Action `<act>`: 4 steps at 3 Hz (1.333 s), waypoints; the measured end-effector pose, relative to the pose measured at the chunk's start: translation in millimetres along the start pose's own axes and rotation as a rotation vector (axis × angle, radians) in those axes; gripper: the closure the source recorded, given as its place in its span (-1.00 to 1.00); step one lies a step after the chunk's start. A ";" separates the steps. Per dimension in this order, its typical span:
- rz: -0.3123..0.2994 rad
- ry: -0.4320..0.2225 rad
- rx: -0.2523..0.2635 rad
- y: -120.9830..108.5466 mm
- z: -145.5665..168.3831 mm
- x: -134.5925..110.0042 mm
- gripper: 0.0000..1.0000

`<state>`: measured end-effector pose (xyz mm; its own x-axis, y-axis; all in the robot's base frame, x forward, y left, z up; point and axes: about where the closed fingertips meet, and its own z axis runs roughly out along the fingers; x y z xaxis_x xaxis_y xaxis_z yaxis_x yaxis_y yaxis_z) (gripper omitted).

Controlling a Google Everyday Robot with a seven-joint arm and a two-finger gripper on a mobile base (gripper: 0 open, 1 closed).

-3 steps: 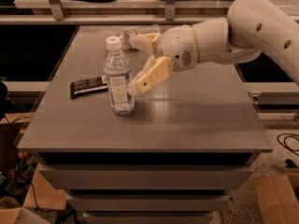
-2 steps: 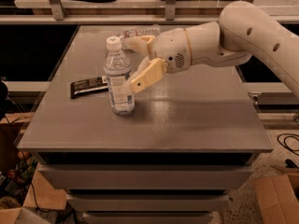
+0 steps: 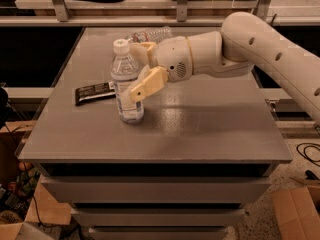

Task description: Knock blue plastic bottle over

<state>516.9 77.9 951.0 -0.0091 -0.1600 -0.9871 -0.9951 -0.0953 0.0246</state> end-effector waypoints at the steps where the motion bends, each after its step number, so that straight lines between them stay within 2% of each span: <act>1: -0.001 -0.032 -0.021 1.3 8.1 3.5 -0.63; 3: 0.002 -0.049 -0.047 5.1 12.2 10.4 0.28; 4: -0.015 0.001 -0.050 6.9 6.9 13.6 0.74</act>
Offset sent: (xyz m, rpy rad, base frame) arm -0.0040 0.0088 -0.0157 0.0647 0.0215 0.0418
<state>509.2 81.9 936.7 0.0057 -0.1594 -0.9872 -0.9890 -0.1471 0.0181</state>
